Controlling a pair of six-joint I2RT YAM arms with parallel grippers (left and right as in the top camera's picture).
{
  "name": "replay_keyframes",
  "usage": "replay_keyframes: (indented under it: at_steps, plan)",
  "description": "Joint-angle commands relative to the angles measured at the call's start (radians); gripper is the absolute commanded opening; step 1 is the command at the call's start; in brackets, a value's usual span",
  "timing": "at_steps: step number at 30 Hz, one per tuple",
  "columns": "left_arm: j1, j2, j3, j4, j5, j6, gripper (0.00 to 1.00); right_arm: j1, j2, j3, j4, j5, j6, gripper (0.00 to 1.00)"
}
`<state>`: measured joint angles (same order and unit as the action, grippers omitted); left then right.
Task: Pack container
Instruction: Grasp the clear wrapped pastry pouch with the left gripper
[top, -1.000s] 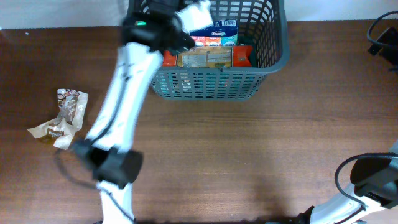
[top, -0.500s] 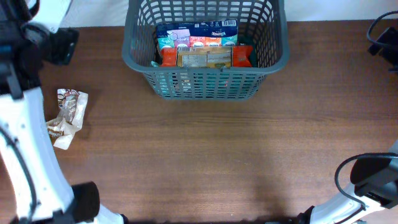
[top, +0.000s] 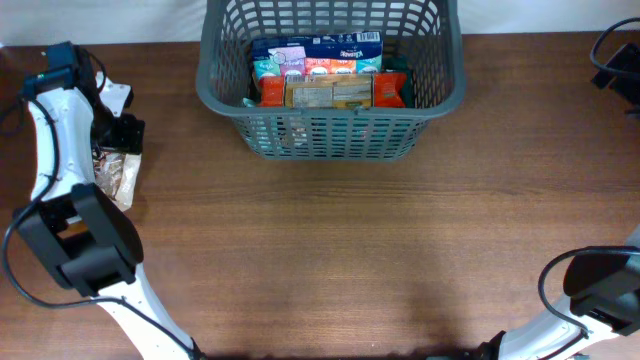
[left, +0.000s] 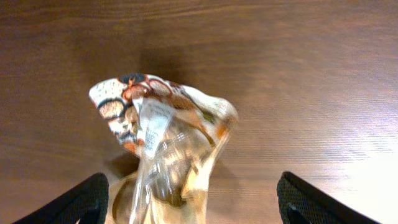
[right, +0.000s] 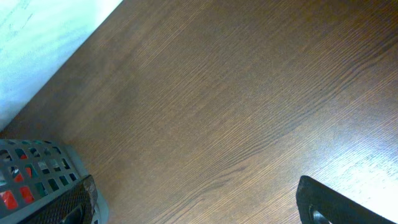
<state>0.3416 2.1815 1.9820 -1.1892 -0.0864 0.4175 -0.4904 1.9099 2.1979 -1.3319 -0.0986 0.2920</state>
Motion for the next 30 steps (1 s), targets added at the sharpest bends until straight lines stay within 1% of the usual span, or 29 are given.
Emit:
replay_keyframes:
  at_steps: [1,5,11,13,23,28,30]
  plan:
    - [0.040,0.049,0.003,0.021,-0.015,-0.020,0.79,0.000,-0.011,-0.001,0.000,-0.002,0.004,0.99]
    - [0.076,0.099,0.003,0.031,-0.015,0.005,0.79,0.000,-0.011,-0.001,0.000,-0.003,0.004,0.99]
    - [0.111,0.158,0.002,0.021,0.005,0.005,0.73,0.000,-0.011,-0.001,0.000,-0.002,0.004,0.99]
    - [0.111,0.173,0.000,0.019,0.022,0.002,0.73,0.000,-0.011,-0.001,0.000,-0.002,0.004,0.99]
    - [0.110,0.200,-0.003,0.029,0.043,0.002,0.62,0.000,-0.011,-0.001,0.000,-0.002,0.004,0.99]
    - [0.110,0.255,-0.003,0.013,0.132,0.002,0.61,0.000,-0.011,-0.001,0.000,-0.002,0.004,0.99]
    - [0.110,0.277,-0.003,0.000,0.136,0.002,0.60,0.000,-0.011,-0.001,0.000,-0.002,0.004,0.99]
